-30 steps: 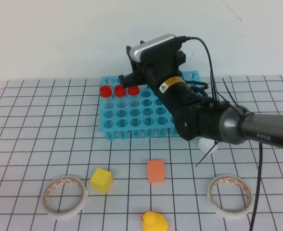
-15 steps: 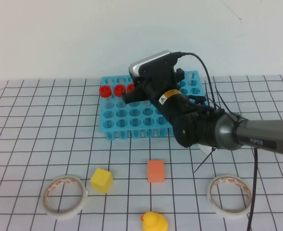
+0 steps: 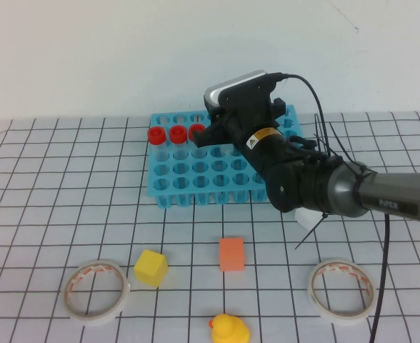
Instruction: Place the test tubes
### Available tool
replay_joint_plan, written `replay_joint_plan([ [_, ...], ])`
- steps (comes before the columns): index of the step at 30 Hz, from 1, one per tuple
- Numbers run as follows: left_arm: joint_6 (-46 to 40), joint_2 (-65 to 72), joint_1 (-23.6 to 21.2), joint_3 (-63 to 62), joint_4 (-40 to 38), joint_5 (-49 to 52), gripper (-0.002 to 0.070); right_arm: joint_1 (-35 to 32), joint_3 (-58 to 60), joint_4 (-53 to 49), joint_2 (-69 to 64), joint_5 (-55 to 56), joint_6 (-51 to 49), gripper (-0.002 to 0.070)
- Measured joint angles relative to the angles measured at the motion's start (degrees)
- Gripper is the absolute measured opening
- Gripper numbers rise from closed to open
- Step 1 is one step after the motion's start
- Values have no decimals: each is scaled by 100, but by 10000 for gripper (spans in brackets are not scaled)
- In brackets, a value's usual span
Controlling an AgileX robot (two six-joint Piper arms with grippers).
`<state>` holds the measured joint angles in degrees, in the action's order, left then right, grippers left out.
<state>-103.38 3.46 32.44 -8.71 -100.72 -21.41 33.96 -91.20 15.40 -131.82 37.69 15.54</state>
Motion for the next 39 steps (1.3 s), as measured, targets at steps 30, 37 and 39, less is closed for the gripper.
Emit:
replay_joint_plan([
  [30,19,0,0,0,0,0,-1,81,0,-100,-197,-12,-538,267],
  [37,19,0,0,0,0,0,-1,81,0,-100,-211,-172,-599,267],
  [39,19,0,0,0,0,0,-1,81,0,-100,-211,-194,-609,267],
])
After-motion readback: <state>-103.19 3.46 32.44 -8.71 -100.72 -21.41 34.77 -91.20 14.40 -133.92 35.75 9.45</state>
